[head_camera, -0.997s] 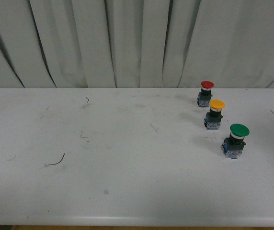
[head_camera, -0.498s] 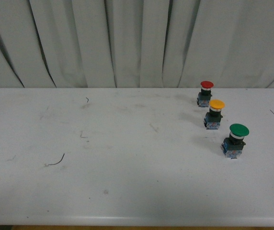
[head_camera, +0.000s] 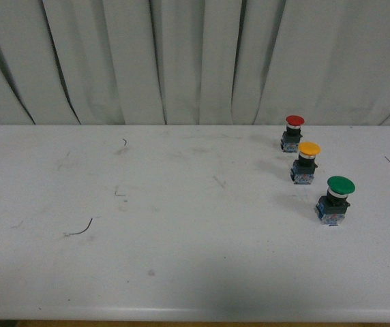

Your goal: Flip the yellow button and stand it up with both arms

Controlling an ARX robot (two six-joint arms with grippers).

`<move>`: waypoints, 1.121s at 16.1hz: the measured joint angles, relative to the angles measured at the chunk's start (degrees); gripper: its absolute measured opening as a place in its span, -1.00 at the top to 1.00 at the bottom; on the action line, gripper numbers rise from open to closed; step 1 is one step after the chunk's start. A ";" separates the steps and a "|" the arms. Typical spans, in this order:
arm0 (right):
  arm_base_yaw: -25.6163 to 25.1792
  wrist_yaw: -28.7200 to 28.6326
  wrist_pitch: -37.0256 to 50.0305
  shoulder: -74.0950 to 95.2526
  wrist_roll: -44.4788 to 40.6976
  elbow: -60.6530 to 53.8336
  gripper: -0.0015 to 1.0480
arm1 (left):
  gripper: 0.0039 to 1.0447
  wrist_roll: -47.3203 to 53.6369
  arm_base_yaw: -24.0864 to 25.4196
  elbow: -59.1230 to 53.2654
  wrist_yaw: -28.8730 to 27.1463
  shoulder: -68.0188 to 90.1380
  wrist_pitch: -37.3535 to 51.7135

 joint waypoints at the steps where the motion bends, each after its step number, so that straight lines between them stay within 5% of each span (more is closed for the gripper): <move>1: 0.00 0.00 -0.87 -1.62 -0.02 -0.63 0.96 | -0.88 0.00 0.00 0.00 0.00 0.00 0.00; 18: 0.00 0.00 -15.78 -20.48 0.15 -4.68 0.96 | -0.88 0.00 0.00 0.00 0.00 0.00 0.00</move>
